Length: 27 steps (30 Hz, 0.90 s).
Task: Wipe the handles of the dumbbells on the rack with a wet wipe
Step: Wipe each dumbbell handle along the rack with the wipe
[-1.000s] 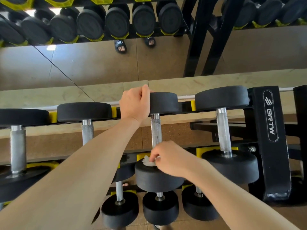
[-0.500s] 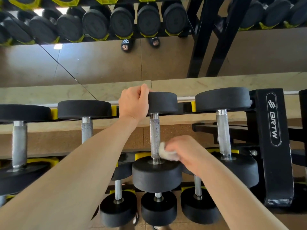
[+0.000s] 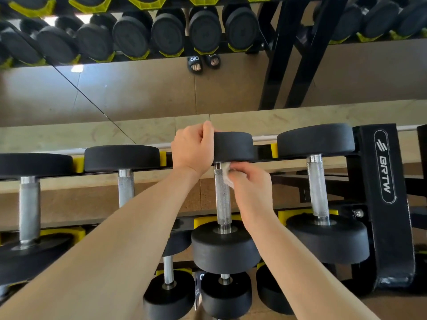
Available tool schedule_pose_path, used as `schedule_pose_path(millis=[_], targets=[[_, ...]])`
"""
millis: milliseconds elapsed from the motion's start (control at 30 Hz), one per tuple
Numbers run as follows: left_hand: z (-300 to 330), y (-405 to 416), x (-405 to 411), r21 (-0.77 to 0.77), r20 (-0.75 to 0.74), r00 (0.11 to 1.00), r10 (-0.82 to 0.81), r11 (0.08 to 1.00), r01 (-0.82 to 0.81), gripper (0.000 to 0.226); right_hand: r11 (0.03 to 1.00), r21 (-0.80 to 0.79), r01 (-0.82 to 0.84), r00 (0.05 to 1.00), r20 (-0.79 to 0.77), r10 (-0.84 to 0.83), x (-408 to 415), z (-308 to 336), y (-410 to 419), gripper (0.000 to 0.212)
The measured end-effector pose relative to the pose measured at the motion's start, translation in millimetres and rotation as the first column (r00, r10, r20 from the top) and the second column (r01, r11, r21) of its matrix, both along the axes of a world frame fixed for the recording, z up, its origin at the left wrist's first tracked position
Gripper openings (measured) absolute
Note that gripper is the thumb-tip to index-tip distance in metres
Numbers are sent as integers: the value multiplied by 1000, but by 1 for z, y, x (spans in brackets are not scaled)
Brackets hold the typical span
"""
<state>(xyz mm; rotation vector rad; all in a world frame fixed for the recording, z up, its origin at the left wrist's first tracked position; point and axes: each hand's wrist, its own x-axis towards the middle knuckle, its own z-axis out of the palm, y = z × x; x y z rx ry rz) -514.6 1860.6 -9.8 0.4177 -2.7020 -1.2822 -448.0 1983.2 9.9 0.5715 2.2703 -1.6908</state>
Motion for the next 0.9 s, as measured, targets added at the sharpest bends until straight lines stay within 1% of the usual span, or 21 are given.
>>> schedule_pose_path(millis=[33,67,100,133,167,200,233,267,300,367,400,433,467,500,533,633,700,767,800,833,900], targets=[[-1,0,-1,0,-1,1000,-1,1000,1,51,989,99,-106,988,-101,116,7,-2,-1,24],[-1,0,-1,-1,1,1000,0,1000,0,51,950,245,-195,946,-208,248,12,-4,-1,23],[-2,-1,-1,-4,4,1000,3,1000,-3,52,877,395,-275,872,-282,401,18,-11,-1,23],[-2,-1,-1,-10,7,1000,6,1000,-6,52,768,531,-357,776,-289,560,23,-17,0,25],[-3,-2,-1,-18,10,1000,6,1000,-6,53,660,623,-419,687,-258,680,28,-24,3,26],[-3,-1,-1,-23,12,1000,1,1000,-1,55,589,659,-467,629,-220,745,31,-27,9,27],[-2,-1,-1,-27,15,1000,-4,1000,5,56,566,658,-496,607,-203,768,33,-28,17,27],[-1,-2,-1,-31,19,1000,-7,999,8,57,588,639,-496,621,-213,755,36,-27,25,25],[-1,-1,-1,-32,26,1000,-9,999,10,57,649,607,-459,678,-232,697,38,-23,32,24],[0,-2,0,-16,34,999,-14,1000,15,56,803,518,-295,855,-232,463,43,-14,39,22],[2,-1,1,-3,32,999,-19,1000,19,56,844,481,-238,928,-143,343,43,-11,39,21],[3,0,2,5,30,999,-22,1000,22,56,854,451,-259,959,15,283,43,-12,37,18],[4,0,3,9,32,999,-21,1000,21,56,829,429,-358,933,188,306,44,-14,32,16],[6,1,3,11,37,999,-24,1000,24,57,800,392,-454,883,316,347,44,-16,28,15],[7,1,3,14,49,998,-25,1000,24,58,784,357,-507,845,384,371,44,-17,25,14],[10,1,3,4,48,999,-12,1000,11,67,772,274,-574,776,482,406,33,-8,26,15],[13,4,4,-29,47,999,-6,1000,7,66,752,189,-632,715,516,472,27,1,31,18],[18,7,3,-104,84,996,-25,994,33,55,794,-9,-608,687,495,532,25,12,36,24],[22,10,2,-159,109,993,-40,986,57,50,813,-64,-579,722,423,547,24,18,44,23],[24,10,1,-219,131,990,-57,972,85,47,822,-23,-568,777,314,546,20,23,52,21],[25,10,0,-346,149,986,-72,930,120,45,838,253,-484,873,66,484,12,30,76,21]])
